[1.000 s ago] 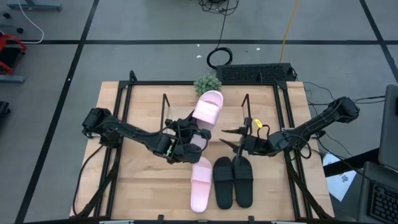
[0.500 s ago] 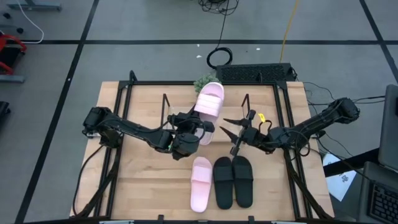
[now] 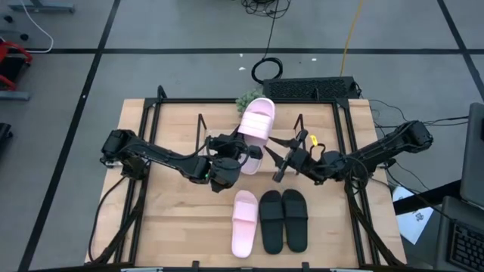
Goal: Pick and place slides into the shelf
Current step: Put the pink slide on the shelf
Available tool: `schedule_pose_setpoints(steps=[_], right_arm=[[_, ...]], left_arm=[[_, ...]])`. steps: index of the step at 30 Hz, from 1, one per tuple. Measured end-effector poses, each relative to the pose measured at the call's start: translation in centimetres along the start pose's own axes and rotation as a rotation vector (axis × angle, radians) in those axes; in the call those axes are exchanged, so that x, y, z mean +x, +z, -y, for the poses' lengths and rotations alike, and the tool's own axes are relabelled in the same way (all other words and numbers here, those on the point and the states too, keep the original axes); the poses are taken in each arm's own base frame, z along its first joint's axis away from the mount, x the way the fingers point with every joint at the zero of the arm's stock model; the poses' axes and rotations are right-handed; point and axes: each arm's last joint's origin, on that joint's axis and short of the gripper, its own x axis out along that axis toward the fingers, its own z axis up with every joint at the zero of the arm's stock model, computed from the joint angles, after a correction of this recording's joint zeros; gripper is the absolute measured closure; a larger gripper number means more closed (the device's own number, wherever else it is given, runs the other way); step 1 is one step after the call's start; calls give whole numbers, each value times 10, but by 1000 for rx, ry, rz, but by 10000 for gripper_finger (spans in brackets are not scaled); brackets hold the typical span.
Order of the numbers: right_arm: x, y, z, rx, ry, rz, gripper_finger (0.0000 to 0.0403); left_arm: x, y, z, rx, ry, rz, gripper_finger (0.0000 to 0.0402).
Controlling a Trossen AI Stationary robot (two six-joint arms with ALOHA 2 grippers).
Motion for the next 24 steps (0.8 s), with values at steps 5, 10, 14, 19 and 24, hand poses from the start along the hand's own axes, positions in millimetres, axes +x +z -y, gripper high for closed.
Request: schedule_pose_setpoints(steps=[5, 10, 14, 19, 24], right_arm=[[0, 2, 2, 3, -25, 13, 263], [1, 2, 3, 5, -35, 14, 263], [1, 2, 3, 6, -36, 12, 263], [1, 2, 3, 6, -35, 10, 263], [1, 1, 4, 6, -66, -6, 263]], left_arm=[[0, -1, 0, 2, -2, -2, 401], [0, -3, 1, 0, -8, -5, 401], [4, -7, 2, -2, -9, -8, 401], [4, -7, 2, -7, -10, -8, 401], [4, -5, 3, 11, -11, -5, 401]])
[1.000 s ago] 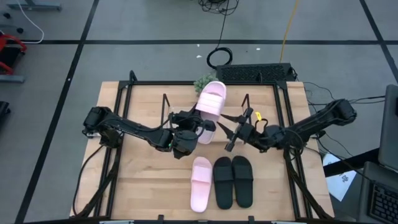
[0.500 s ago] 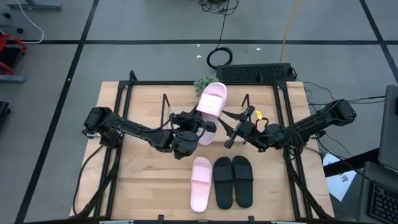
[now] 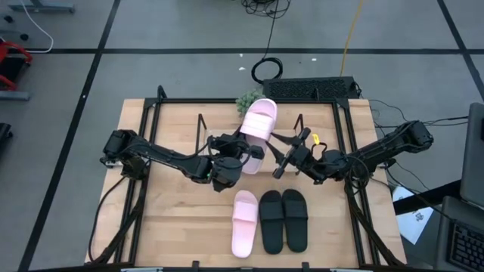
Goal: Pick and place slides into the shelf
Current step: Put the pink slide on the shelf
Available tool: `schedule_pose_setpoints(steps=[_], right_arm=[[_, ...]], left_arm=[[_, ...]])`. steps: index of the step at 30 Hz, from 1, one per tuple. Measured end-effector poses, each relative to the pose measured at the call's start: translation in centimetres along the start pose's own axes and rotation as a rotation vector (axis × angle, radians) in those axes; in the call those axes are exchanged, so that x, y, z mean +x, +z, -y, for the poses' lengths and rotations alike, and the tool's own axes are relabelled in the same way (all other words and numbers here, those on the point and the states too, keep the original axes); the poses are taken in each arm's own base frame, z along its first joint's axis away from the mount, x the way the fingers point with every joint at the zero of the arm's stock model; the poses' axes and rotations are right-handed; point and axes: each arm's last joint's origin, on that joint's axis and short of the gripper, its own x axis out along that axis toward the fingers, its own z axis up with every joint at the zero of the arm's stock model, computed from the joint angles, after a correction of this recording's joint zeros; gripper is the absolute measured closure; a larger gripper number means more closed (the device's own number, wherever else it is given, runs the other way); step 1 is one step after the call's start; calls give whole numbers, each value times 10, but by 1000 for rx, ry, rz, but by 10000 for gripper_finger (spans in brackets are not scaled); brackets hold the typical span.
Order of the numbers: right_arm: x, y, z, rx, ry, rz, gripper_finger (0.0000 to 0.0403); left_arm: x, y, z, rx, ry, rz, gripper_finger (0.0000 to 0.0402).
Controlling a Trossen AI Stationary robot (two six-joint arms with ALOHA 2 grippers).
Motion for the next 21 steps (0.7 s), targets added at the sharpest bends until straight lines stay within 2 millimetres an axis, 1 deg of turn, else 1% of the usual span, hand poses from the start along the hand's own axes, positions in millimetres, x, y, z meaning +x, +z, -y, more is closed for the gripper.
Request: schedule_pose_setpoints(steps=[5, 14, 21], right_arm=[[0, -1, 1, -3, -54, -27, 263], [0, -1, 1, 19, -59, -27, 263], [0, -1, 2, 16, -61, -27, 263]], left_arm=[[-3, 2, 1, 12, -8, 1, 401], [-11, 3, 3, 34, -25, 1, 401], [-14, 3, 4, 33, -31, -1, 401]])
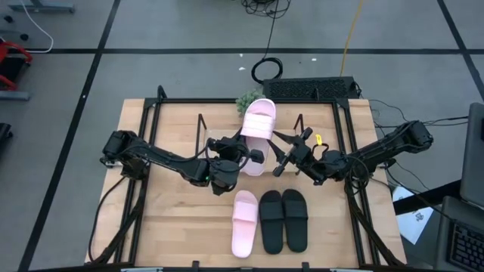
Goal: Pick and place slides into the shelf
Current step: Put the pink slide on the shelf
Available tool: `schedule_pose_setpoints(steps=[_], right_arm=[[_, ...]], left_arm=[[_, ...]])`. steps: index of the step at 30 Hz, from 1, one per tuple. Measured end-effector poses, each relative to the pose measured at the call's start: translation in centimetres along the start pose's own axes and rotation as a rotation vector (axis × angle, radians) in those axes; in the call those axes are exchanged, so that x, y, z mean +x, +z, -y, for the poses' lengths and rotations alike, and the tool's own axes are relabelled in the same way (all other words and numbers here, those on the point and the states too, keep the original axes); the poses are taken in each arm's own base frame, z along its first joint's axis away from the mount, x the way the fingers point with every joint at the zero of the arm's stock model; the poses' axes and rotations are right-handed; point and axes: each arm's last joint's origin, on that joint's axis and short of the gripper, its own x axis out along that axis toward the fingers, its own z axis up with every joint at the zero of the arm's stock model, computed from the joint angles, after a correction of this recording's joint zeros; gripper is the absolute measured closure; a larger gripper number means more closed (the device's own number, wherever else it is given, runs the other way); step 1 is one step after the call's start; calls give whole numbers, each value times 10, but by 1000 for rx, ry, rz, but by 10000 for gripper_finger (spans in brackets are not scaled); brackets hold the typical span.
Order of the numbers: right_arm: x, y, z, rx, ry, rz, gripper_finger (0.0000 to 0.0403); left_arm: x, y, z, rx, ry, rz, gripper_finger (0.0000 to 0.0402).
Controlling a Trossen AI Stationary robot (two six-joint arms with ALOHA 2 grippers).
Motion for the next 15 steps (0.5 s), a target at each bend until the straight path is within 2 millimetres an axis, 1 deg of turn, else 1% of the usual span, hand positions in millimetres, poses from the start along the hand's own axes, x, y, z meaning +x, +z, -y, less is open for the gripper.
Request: schedule_pose_setpoints(steps=[15], right_arm=[[0, 0, 0, 26, -1, -2, 264]], left_arm=[[-6, 0, 1, 1, 0, 2, 401]])
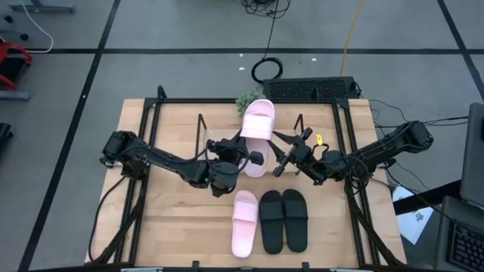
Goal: Pick and place slides into the shelf
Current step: Put the pink slide on the shelf
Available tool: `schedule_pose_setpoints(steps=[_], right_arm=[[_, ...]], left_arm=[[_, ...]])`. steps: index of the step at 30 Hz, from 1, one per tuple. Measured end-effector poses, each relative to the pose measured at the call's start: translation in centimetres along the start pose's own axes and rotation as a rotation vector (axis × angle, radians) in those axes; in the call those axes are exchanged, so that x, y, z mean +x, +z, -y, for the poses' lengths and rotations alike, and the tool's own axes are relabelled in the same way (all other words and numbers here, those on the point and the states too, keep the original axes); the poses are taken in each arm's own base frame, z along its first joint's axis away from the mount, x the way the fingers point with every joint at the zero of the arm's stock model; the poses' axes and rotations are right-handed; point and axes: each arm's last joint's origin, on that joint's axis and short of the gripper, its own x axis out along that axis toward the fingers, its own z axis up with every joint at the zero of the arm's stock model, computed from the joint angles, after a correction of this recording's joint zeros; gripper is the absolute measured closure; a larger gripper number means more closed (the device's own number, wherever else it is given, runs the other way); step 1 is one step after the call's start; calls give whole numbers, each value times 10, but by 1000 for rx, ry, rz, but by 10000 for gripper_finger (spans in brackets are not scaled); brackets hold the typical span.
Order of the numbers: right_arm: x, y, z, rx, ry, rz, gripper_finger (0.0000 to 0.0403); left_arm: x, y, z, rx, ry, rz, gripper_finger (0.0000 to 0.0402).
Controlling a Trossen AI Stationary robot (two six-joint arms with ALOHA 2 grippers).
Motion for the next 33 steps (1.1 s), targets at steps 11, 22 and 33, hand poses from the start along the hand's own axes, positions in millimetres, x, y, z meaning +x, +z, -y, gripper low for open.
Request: schedule_pose_setpoints(steps=[11, 22, 33], right_arm=[[0, 1, -1, 1, 26, 13, 295], [1, 1, -1, 9, 68, 31, 316], [1, 0, -1, 10, 49, 21, 339]], left_arm=[[-4, 0, 0, -13, 7, 4, 401], [-9, 0, 1, -14, 3, 4, 401], [-9, 0, 1, -12, 4, 4, 401]])
